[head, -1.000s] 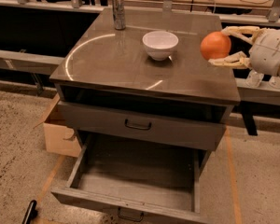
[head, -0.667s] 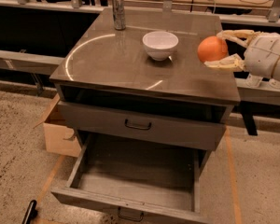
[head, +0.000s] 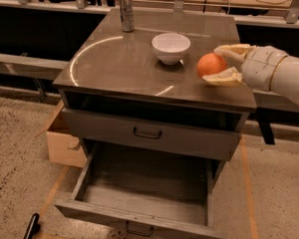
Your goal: Pick orange from middle drawer and place on counter
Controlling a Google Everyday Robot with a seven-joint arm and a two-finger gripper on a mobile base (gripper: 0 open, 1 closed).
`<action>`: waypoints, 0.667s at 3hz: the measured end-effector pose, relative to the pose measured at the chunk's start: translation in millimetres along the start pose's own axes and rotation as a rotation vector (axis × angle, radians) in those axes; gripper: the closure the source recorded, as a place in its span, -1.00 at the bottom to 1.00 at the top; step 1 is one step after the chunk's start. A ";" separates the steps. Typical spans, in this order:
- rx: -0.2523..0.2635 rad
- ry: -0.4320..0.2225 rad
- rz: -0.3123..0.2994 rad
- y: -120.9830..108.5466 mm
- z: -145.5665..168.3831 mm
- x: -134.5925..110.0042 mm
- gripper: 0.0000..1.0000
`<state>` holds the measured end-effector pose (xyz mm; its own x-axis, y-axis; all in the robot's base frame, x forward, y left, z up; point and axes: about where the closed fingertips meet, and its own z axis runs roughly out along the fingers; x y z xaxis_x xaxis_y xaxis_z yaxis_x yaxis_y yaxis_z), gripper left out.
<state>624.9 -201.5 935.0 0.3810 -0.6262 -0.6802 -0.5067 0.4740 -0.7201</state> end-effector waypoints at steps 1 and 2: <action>-0.042 0.004 0.050 25.5 11.8 3.9 0.66; -0.049 0.005 0.075 34.3 18.3 6.1 0.19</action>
Offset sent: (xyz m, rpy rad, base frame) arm 0.0068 0.0483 -0.0398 0.0589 0.0990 0.0471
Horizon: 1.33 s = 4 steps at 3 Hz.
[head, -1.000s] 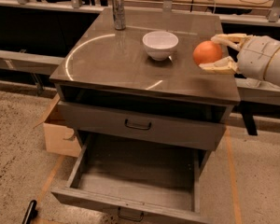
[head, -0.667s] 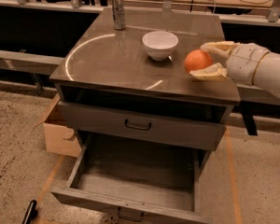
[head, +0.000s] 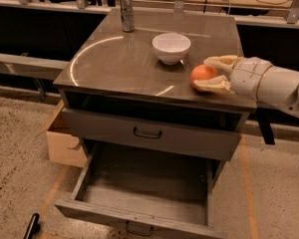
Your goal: Pick orange from middle drawer and place on counter
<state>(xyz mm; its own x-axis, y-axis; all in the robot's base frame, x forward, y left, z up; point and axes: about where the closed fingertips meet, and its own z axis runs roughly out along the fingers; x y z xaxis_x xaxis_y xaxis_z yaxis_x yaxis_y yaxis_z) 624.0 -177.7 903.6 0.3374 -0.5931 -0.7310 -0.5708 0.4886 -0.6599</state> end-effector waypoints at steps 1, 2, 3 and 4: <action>-0.001 0.001 0.013 3.4 2.0 1.8 -0.26; 0.001 -0.002 0.018 4.2 2.9 1.8 -0.74; 0.029 -0.002 0.010 -5.6 -1.9 -1.2 -1.00; 0.076 0.072 -0.067 -29.0 -19.7 -7.1 -1.00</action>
Offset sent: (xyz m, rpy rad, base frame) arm 0.0062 0.0218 -0.0047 0.0259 0.0096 0.0255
